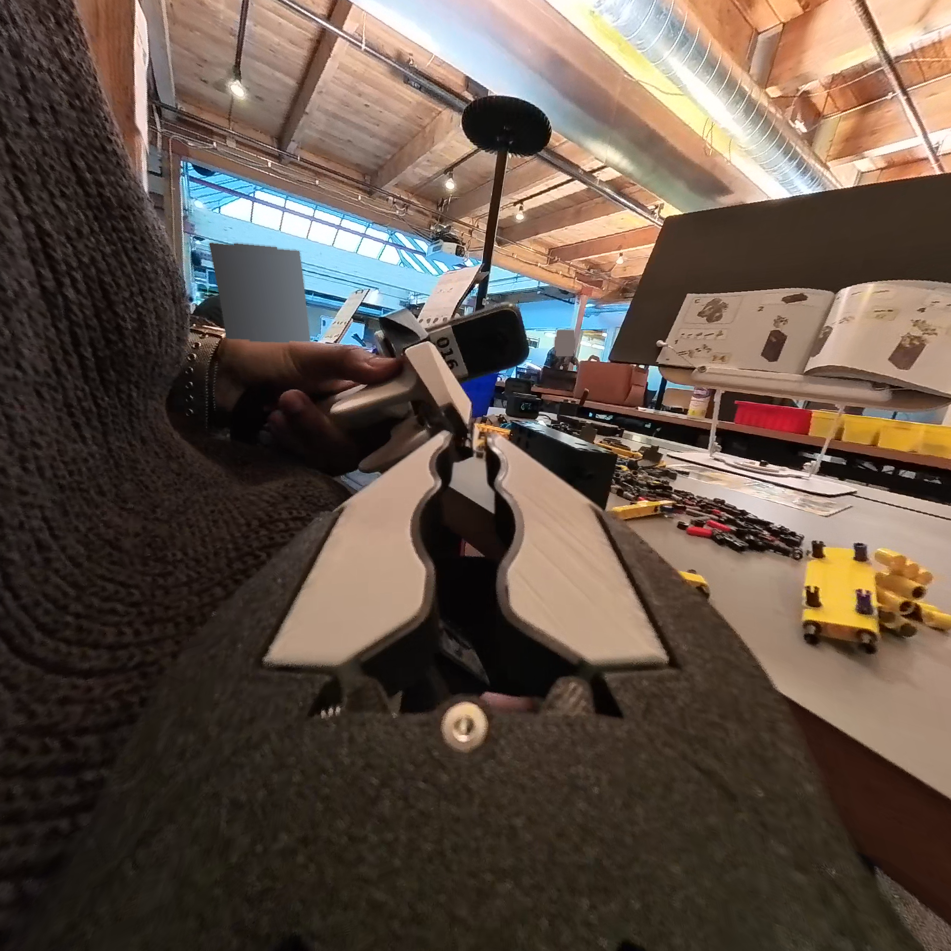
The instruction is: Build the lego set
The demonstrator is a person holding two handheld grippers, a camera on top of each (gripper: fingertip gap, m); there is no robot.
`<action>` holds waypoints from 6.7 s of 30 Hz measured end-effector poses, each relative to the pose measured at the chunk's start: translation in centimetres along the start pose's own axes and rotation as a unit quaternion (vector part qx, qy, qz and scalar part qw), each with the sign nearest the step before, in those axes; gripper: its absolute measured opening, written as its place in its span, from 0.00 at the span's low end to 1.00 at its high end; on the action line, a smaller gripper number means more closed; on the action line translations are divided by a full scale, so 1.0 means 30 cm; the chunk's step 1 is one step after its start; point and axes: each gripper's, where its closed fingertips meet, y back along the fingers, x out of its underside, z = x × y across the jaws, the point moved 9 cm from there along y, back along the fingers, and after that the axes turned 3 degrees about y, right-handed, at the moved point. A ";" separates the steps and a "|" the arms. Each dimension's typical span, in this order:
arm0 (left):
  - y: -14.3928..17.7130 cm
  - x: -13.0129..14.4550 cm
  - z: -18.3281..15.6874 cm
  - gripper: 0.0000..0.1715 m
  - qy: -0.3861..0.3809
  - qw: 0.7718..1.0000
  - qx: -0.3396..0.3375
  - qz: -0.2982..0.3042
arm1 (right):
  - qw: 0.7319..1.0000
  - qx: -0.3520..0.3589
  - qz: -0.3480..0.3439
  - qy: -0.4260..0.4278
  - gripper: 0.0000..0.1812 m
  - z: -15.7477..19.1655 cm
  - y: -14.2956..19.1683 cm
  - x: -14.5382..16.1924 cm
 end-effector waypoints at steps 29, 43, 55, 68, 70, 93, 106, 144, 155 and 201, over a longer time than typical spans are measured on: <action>0.058 -0.092 -0.095 0.18 -0.295 0.924 -0.245 0.015 | 0.983 0.004 0.064 -0.170 0.02 -0.105 0.014 0.047; 0.030 -0.271 -0.011 0.34 -0.404 0.813 -0.308 0.286 | 0.977 0.013 0.142 -0.161 0.02 -0.135 -0.025 0.099; -0.034 -0.253 0.034 0.16 -0.436 0.727 -0.343 0.404 | 0.977 0.014 0.159 -0.141 0.03 -0.140 -0.027 0.104; -0.041 -0.216 0.012 0.15 -0.468 0.704 -0.272 0.460 | 0.975 -0.014 0.165 -0.149 0.03 -0.113 -0.044 0.124; -0.038 -0.219 0.014 0.15 -0.468 0.705 -0.264 0.462 | 0.975 -0.012 0.164 -0.149 0.02 -0.114 -0.046 0.126; -0.045 -0.236 0.029 0.15 -0.492 0.703 -0.204 0.471 | 0.966 -0.042 0.181 -0.182 0.02 -0.123 -0.056 0.153; -0.053 -0.235 0.026 0.15 -0.485 0.700 -0.233 0.470 | 0.974 -0.020 0.190 -0.125 0.03 -0.123 -0.029 0.147; 0.070 -0.047 -0.121 0.22 -0.292 0.910 -0.292 0.027 | 0.997 -0.013 0.070 -0.037 0.02 -0.045 -0.012 0.044; 0.060 -0.042 -0.121 0.22 -0.357 0.849 -0.387 0.037 | 0.989 0.013 0.099 -0.106 0.03 -0.078 -0.023 0.077; 0.015 0.005 -0.037 0.02 -0.075 0.992 -0.092 -0.035 | 1.000 -0.023 0.020 -0.008 0.02 -0.016 -0.004 0.013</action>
